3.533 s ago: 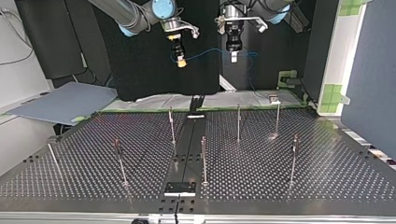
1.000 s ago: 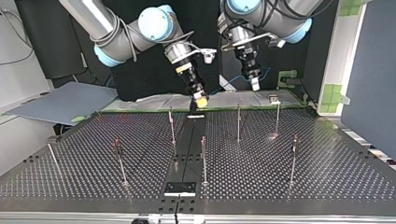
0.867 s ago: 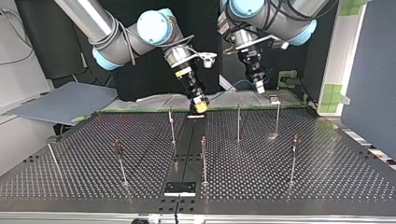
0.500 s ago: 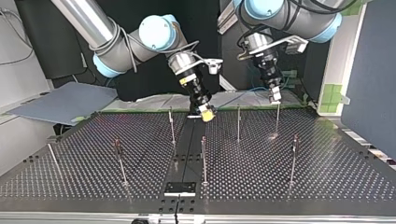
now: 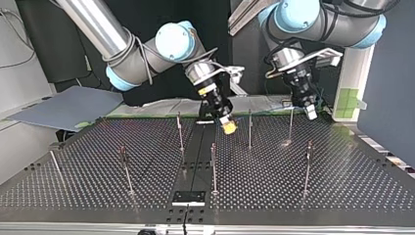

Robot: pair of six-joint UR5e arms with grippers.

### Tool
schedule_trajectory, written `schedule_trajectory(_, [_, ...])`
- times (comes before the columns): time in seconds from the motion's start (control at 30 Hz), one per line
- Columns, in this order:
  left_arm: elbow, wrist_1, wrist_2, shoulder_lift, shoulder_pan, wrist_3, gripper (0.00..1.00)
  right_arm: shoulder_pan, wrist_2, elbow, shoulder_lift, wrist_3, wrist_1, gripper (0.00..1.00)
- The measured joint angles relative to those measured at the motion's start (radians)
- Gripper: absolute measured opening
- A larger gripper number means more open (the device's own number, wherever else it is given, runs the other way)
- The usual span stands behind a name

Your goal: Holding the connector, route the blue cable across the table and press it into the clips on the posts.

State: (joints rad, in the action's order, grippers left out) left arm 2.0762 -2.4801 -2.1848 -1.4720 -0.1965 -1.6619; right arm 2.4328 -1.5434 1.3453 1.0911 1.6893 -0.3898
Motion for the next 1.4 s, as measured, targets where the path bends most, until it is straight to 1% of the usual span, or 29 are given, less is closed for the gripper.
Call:
schedule_trajectory(0.23, [-0.029,0.000,0.026,-0.014,0.027,-0.008,0.00,0.001,0.001,-0.065,-0.010,0.000,0.037,0.00])
schedule_trajectory(0.37, [-0.050,-0.003,0.036,-0.023,0.042,-0.010,0.00,0.003,0.002,-0.103,-0.029,-0.001,0.066,0.00])
schedule_trajectory(0.47, [-0.064,-0.003,0.044,-0.026,0.056,-0.013,0.00,0.004,0.002,-0.129,-0.042,-0.001,0.078,0.00])
schedule_trajectory(0.6, [-0.086,-0.013,0.056,-0.043,0.075,-0.016,0.00,0.005,0.002,-0.160,-0.063,-0.002,0.086,0.00])
schedule_trajectory(0.83, [-0.111,-0.014,0.084,-0.093,0.107,-0.022,0.00,0.001,0.002,-0.217,-0.097,-0.002,0.091,0.00])
schedule_trajectory(0.97, [-0.116,-0.013,0.109,-0.109,0.137,-0.031,0.00,0.001,0.002,-0.247,-0.126,-0.004,0.099,0.00])
schedule_trajectory(1.17, [-0.117,-0.010,0.155,-0.113,0.184,-0.036,0.00,0.005,0.002,-0.267,-0.158,-0.007,0.102,0.00])
schedule_trajectory(1.27, [-0.117,0.002,0.181,-0.113,0.212,-0.041,0.00,0.007,0.003,-0.276,-0.165,-0.009,0.103,0.00])
schedule_trajectory(1.4, [-0.118,0.021,0.214,-0.113,0.233,-0.060,0.00,0.010,0.003,-0.294,-0.169,-0.010,0.108,0.00])
